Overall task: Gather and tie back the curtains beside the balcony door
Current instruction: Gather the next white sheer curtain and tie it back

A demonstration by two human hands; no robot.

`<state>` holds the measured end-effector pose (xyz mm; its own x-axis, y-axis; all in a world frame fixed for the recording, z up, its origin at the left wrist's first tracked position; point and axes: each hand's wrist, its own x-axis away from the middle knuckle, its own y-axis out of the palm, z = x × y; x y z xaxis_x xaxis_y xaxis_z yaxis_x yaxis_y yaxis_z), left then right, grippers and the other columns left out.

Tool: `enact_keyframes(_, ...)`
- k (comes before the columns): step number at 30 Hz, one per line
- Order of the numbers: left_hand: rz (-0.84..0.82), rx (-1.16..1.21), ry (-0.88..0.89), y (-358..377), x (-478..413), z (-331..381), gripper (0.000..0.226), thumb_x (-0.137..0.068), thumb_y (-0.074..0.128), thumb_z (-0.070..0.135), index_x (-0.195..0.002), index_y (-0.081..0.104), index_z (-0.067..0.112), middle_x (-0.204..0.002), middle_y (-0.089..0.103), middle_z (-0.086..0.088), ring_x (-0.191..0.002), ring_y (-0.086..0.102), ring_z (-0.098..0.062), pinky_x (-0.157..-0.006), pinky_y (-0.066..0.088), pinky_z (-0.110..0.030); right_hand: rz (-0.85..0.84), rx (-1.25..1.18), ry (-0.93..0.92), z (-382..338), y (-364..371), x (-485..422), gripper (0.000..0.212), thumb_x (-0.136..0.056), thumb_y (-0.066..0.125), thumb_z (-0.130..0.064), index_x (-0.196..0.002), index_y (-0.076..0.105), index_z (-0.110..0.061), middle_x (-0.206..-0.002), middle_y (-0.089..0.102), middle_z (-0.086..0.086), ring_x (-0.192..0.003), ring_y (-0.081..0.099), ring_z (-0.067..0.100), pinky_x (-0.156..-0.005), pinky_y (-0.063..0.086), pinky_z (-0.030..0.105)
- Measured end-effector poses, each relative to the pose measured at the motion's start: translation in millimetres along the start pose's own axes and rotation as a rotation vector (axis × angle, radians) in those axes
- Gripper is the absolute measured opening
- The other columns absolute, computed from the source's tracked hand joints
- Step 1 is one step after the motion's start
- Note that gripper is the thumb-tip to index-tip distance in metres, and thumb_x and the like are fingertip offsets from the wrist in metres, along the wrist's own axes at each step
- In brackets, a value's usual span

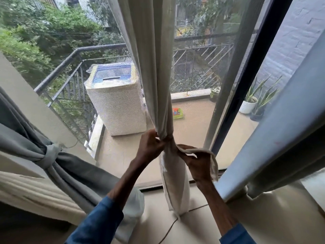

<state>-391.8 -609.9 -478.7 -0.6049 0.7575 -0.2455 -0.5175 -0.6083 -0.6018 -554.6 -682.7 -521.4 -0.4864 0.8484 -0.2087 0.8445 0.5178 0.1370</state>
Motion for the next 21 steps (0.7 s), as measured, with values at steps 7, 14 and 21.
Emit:
enact_keyframes(7,0.036,-0.048,-0.171,-2.3,-9.6,-4.0,0.040,-0.073,0.069,0.047,-0.054,0.059,0.013,-0.050,0.064,0.003,-0.055,0.069,-0.016,-0.054,0.056,-0.040,-0.026,-0.052,-0.133,-0.3,-7.4,-3.0,0.017,-0.074,0.078,0.013,-0.089,0.078,0.005,-0.090,0.079,0.006,-0.085,0.074,0.021,-0.082,0.058,0.032)
enact_keyframes(14,-0.048,-0.385,-0.304,-1.4,-10.5,17.8,0.062,-0.087,0.050,0.066,-0.099,0.064,0.007,-0.096,0.068,-0.015,-0.090,0.065,-0.039,-0.070,0.048,-0.038,-0.025,0.193,-0.230,1.8,-2.5,12.2,0.016,-0.076,0.083,0.004,-0.090,0.080,-0.003,-0.093,0.079,-0.001,-0.092,0.075,0.014,-0.089,0.058,0.033)
enact_keyframes(21,-0.232,0.126,-0.360,0.8,-3.5,12.7,0.057,-0.080,0.055,0.062,-0.087,0.068,0.007,-0.086,0.071,-0.019,-0.071,0.067,-0.028,-0.064,0.058,-0.055,-0.032,0.395,-0.282,9.6,18.3,27.6,0.041,-0.074,0.087,-0.031,-0.101,0.077,-0.002,-0.097,0.076,-0.011,-0.093,0.071,0.000,-0.083,0.057,0.027)
